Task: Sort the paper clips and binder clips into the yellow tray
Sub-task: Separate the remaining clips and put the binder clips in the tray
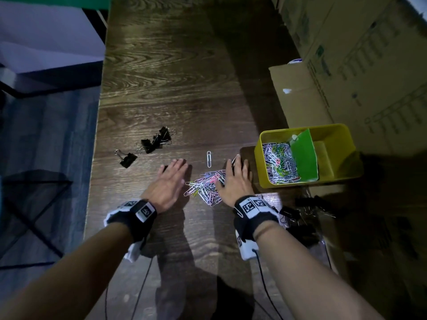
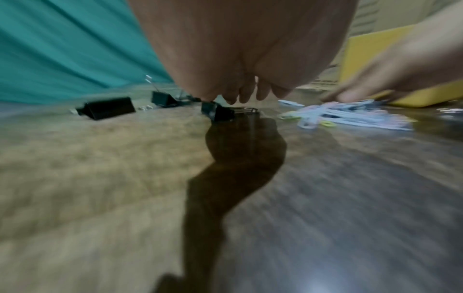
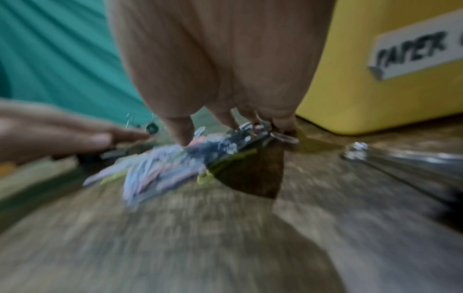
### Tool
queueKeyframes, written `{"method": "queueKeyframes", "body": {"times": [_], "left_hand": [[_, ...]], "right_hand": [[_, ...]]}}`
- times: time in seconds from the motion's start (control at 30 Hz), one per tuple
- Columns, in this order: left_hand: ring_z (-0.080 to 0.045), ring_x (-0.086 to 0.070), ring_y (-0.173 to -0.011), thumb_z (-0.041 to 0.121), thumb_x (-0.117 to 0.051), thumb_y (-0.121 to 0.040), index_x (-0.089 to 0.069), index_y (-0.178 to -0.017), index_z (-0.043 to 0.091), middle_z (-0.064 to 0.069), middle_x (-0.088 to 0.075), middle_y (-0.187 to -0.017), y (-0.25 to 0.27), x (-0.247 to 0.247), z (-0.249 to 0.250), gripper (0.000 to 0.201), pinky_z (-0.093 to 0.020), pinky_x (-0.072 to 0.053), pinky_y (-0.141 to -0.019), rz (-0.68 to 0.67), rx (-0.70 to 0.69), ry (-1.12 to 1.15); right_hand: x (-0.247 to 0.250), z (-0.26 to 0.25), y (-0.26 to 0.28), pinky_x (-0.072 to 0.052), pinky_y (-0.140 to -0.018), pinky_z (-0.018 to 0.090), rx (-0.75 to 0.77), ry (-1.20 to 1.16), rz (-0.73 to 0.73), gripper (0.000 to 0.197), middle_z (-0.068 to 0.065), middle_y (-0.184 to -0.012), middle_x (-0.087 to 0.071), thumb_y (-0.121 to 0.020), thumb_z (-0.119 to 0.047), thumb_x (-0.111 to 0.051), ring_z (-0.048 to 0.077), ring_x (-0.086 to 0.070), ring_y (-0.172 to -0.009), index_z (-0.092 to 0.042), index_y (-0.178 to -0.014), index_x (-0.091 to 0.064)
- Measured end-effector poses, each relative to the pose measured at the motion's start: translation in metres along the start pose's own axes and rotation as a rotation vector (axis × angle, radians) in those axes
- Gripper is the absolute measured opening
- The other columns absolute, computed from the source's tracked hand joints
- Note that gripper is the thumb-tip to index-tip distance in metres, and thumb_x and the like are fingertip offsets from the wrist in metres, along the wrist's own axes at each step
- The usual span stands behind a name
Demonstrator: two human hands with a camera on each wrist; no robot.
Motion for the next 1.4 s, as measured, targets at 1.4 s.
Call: {"method": "queueKeyframes", "body": {"times": [1.4], "left_hand": [[-0.019, -0.02, -0.141, 0.043, -0.026, -0.093, -0.023, -0.146, 0.019, -0.004, -0.025, -0.153, 0.065, -0.051, 0.095, 0.058, -0.043, -0.02, -0.116, 0.004, -0.071, 0.159]], "right_hand": [[-0.042, 0.006, 0.094, -0.036, -0.107, 0.036, 0.247, -0.071, 0.049, 0.049, 0.012, -0.136, -0.035, -0.087, -0.022, -0.06, 0.029, -0.035, -0.126, -0.014, -0.134, -0.046]]}}
Point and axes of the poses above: each hand's wrist, its own y-axis away from the middle knuckle, its own x-axis out of the back of the hand, z = x × y, the point moved 6 cm from there along -y, towards the middle knuckle
